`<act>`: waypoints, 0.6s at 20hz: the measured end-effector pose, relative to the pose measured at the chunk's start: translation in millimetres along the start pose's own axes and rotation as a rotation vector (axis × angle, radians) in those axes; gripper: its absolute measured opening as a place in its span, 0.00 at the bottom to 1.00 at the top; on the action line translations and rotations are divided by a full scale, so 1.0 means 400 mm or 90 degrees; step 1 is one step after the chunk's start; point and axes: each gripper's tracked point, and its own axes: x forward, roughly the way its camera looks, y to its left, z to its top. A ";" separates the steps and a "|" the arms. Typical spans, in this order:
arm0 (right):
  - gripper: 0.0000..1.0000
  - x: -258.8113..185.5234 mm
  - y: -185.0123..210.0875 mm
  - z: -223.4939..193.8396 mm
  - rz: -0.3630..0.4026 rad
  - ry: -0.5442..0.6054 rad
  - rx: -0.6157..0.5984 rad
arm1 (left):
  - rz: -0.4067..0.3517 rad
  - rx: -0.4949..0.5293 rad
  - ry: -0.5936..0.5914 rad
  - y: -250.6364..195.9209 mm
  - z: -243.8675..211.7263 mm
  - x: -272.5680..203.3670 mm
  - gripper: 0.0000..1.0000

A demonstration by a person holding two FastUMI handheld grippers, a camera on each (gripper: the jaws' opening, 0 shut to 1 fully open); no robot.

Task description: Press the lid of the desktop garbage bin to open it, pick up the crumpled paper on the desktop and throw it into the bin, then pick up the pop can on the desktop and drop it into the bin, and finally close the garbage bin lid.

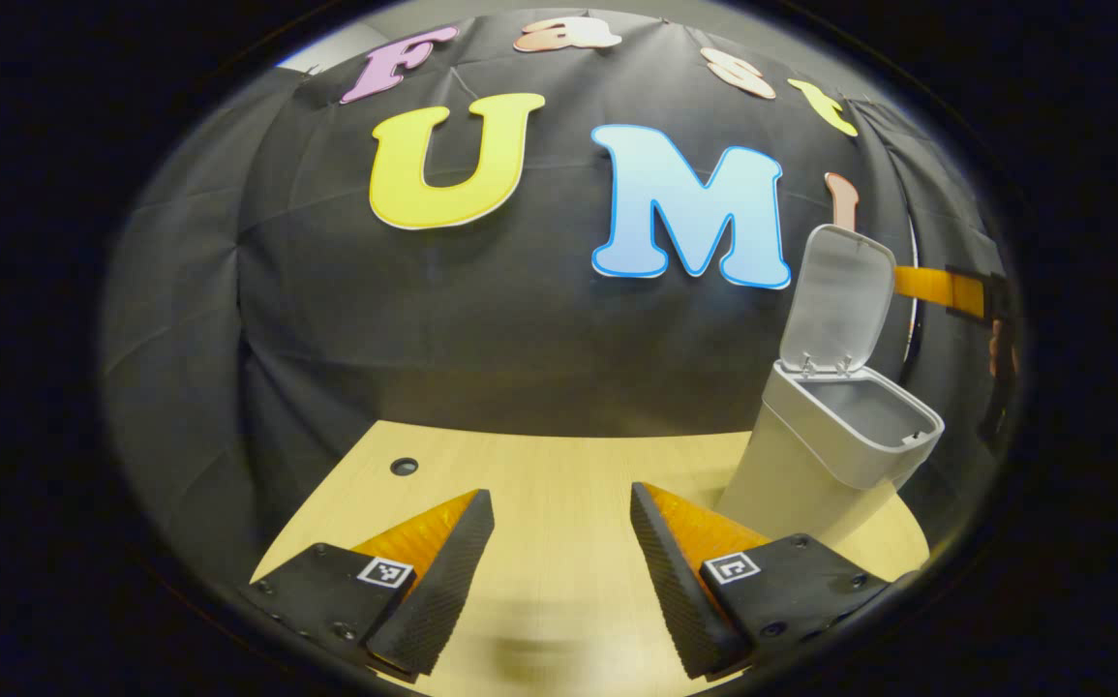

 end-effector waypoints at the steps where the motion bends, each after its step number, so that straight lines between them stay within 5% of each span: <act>1: 0.86 0.004 -0.002 0.016 0.001 -0.008 -0.003 | 0.000 -0.002 0.000 0.001 -0.001 -0.003 0.94; 12: 0.86 0.091 -0.030 0.160 0.001 -0.068 -0.003 | 0.024 -0.008 0.007 0.051 -0.029 -0.070 0.94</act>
